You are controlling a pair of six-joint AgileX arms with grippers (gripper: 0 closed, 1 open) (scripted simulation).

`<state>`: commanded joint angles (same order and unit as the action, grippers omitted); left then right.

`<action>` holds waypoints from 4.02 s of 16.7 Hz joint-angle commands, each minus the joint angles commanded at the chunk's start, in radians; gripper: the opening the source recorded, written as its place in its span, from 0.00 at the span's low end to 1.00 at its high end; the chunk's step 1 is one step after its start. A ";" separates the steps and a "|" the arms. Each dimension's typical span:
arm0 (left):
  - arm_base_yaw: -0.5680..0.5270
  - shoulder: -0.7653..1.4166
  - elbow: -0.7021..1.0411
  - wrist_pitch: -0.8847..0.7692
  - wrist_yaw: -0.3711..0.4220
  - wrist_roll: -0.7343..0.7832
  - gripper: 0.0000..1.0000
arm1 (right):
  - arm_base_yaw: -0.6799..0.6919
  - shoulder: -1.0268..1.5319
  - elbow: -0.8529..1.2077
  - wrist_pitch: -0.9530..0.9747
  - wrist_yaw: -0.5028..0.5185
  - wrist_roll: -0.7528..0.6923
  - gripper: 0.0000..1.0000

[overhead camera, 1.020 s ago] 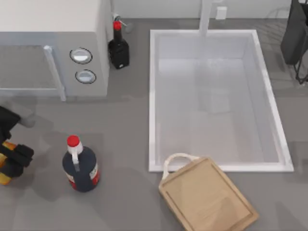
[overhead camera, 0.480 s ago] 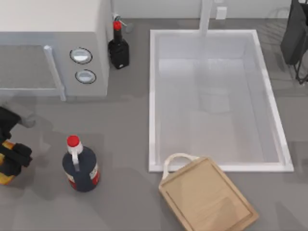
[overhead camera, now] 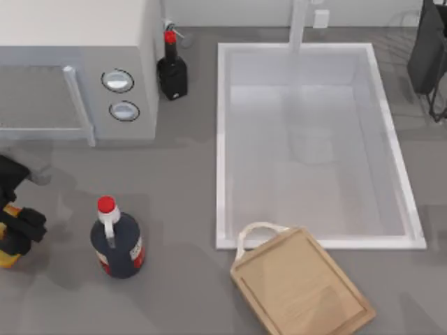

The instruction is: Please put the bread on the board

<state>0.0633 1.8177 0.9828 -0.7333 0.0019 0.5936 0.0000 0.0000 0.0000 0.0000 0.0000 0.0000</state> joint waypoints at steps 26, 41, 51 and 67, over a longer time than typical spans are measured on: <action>-0.416 -0.140 0.564 -0.358 0.008 -0.467 0.00 | 0.000 0.000 0.000 0.000 0.000 0.000 1.00; -1.065 0.345 0.818 -0.461 0.004 -1.561 0.00 | 0.000 0.000 0.000 0.000 0.000 0.000 1.00; -1.063 0.359 0.800 -0.441 0.002 -1.565 0.00 | 0.000 0.000 0.000 0.000 0.000 0.000 1.00; -1.066 0.392 0.697 -0.304 0.001 -1.566 0.00 | 0.000 0.000 0.000 0.000 0.000 0.000 1.00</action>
<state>-1.0030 2.2100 1.6802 -1.0375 0.0030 -0.9721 0.0000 0.0000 0.0000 0.0000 0.0000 0.0000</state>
